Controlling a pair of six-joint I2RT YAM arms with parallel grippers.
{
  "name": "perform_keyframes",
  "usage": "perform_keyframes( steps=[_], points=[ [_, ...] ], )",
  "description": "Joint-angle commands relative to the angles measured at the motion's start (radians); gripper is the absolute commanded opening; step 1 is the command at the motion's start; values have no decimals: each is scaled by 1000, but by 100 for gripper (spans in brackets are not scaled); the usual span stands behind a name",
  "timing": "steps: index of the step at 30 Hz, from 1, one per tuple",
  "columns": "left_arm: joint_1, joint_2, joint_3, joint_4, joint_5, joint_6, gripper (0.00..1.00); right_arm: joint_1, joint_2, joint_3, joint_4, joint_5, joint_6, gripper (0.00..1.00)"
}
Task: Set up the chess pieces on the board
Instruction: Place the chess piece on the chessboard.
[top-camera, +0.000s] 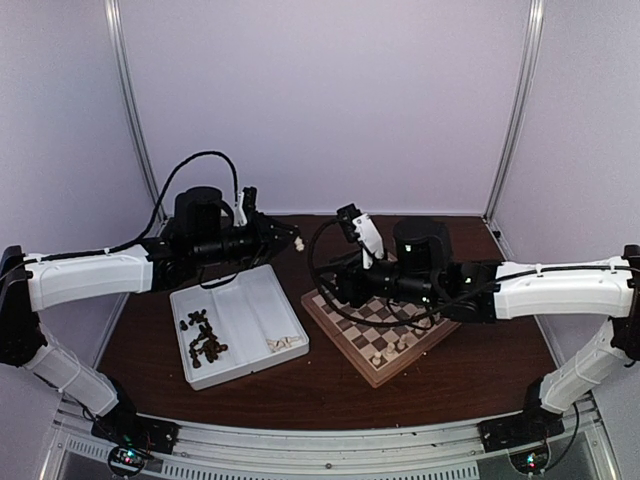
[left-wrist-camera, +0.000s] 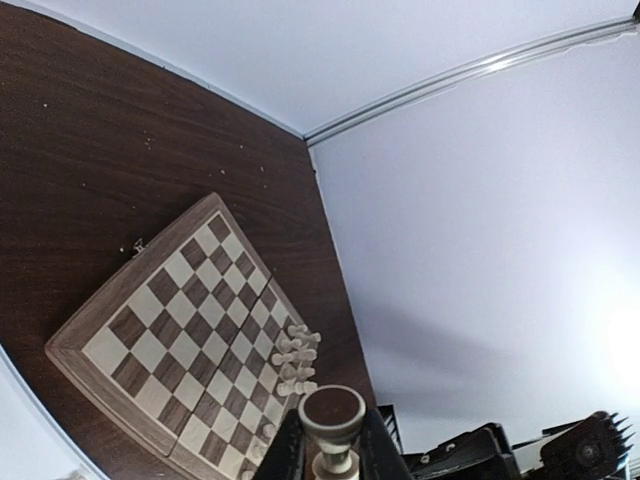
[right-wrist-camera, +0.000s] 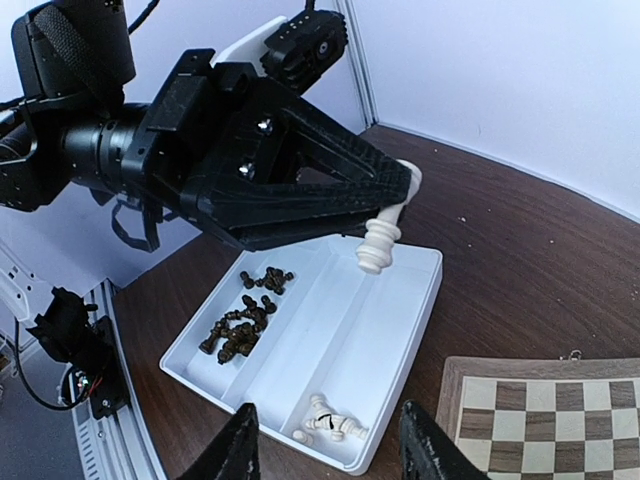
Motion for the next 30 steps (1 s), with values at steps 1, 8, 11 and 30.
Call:
perform_keyframes(
  steps=[1, 8, 11, 30],
  points=[
    [6, -1, -14, 127, -12, -123, 0, 6, 33, 45, 84, 12, -16, 47],
    [2, 2, -27, 148, -15, -192, 0, 6, 91, 100, 114, 71, -71, 50],
    [0, 11, -44, 184, -16, -245, 0, 6, 113, 118, 136, 90, -90, 48],
    [-16, 39, -84, 297, -41, -418, 0, 6, 195, 153, 209, 187, -181, 41]
  ],
)
